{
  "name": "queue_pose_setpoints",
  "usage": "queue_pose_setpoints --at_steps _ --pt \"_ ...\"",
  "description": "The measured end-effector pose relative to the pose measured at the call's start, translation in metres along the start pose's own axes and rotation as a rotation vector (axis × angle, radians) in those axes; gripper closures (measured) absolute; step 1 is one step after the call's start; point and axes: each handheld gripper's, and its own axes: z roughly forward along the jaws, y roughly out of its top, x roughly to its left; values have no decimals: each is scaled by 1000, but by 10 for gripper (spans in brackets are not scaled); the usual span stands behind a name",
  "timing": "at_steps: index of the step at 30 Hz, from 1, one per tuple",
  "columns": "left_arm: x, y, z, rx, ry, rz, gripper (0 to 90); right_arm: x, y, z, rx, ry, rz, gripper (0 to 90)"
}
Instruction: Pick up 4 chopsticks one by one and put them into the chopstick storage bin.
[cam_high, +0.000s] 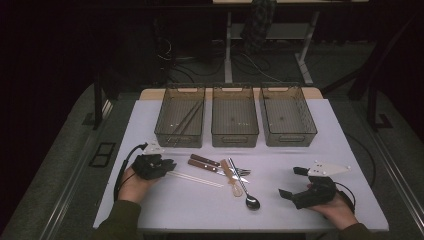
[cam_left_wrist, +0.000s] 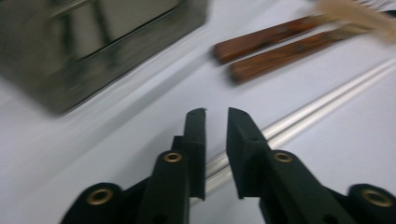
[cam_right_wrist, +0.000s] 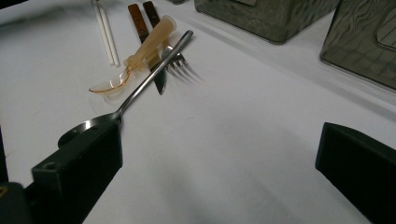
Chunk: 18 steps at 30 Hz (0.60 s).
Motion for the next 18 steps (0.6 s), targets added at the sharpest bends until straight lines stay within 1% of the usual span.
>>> queue_pose_setpoints --at_steps 3,5,7,9,12,18 --pt "12 -4 -3 5 34 -33 840 0 0 0 2 1 0 5" --pt "18 -7 -4 15 55 -45 860 0 0 1 3 1 0 5" --pt "22 -9 -4 18 62 -59 871 0 0 1 4 0 0 5" --pt "25 -10 -3 29 73 -62 872 0 0 1 5 0 -1 5" --pt "27 -11 -1 42 78 -67 878 0 0 1 5 -1 0 5" --pt "29 -12 2 76 78 -65 886 0 0 1 4 0 -1 5"
